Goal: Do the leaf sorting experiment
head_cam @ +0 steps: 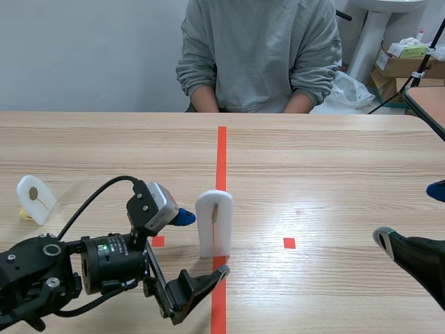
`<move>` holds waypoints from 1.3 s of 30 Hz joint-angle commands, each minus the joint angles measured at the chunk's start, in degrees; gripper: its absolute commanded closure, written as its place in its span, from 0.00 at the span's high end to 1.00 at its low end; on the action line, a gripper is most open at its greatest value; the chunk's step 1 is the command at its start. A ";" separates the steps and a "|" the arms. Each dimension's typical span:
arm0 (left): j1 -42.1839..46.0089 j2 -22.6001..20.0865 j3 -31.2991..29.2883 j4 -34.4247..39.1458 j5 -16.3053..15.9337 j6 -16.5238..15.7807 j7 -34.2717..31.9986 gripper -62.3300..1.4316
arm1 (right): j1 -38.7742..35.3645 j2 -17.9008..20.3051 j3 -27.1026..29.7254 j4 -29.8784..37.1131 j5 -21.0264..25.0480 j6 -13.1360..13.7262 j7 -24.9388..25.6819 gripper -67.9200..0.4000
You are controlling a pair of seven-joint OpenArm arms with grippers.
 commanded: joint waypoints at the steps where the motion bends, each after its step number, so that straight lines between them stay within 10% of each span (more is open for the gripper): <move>1: -0.28 1.05 -0.48 0.87 0.55 -0.07 -0.96 1.00 | 0.68 0.59 0.28 0.31 0.63 -0.17 0.87 1.00; 17: -0.28 3.10 -0.48 0.87 1.01 0.13 -0.76 0.98 | 0.68 0.59 0.28 0.31 0.63 -0.17 0.87 1.00; 26: -0.28 3.13 -0.48 0.87 0.74 0.57 -0.98 0.36 | 0.68 0.59 0.28 0.31 0.63 -0.17 0.87 1.00; 33: 0.20 3.10 -0.48 0.87 0.74 0.55 -0.96 0.32 | 0.68 0.59 0.28 0.31 0.63 -0.17 0.87 1.00; 39: 0.35 3.08 -0.48 0.87 0.72 0.55 -0.96 0.08 | 0.68 0.59 0.28 0.31 0.63 -0.17 0.87 1.00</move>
